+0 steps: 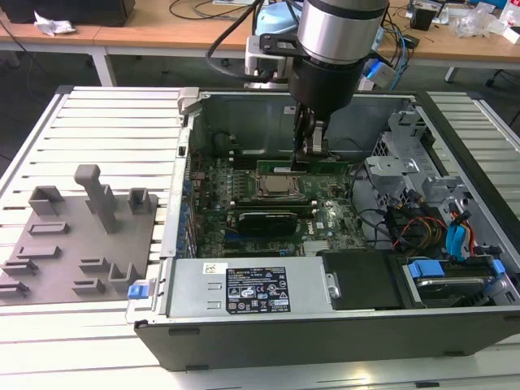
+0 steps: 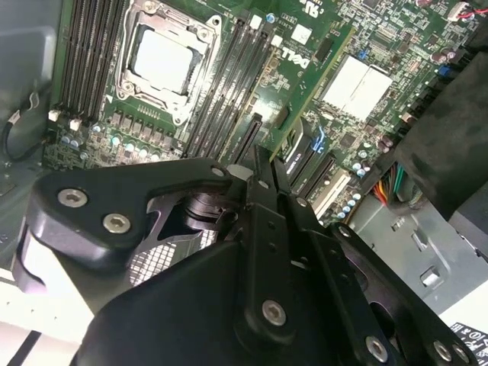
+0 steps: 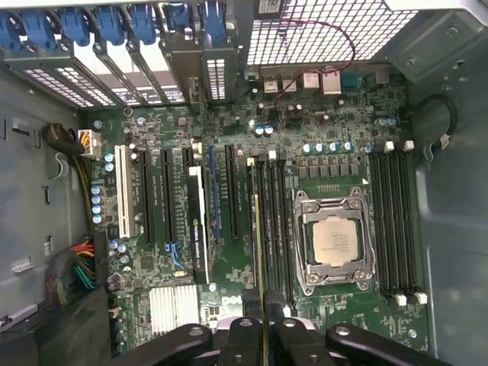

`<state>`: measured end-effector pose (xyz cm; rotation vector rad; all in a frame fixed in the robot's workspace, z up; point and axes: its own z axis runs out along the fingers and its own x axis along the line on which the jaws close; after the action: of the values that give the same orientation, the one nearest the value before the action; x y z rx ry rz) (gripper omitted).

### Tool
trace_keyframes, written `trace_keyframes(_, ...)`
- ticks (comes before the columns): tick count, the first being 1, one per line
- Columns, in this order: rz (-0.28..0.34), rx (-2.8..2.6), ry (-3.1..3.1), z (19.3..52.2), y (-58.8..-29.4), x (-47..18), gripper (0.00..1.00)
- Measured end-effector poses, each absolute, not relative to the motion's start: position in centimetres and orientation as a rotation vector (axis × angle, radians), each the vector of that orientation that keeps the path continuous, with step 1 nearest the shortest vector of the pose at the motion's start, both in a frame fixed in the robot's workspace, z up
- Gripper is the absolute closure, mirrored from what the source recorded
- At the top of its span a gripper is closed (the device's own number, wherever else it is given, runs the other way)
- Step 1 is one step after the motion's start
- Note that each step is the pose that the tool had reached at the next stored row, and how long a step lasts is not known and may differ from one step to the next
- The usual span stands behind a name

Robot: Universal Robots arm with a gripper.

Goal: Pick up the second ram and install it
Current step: 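Insert the second ram into the second slot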

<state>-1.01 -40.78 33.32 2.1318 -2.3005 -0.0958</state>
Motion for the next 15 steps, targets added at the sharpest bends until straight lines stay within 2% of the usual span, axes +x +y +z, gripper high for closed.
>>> trace_keyframes(15,-0.096,2.132,-2.301,32.0,-40.8,-1.0,0.87)
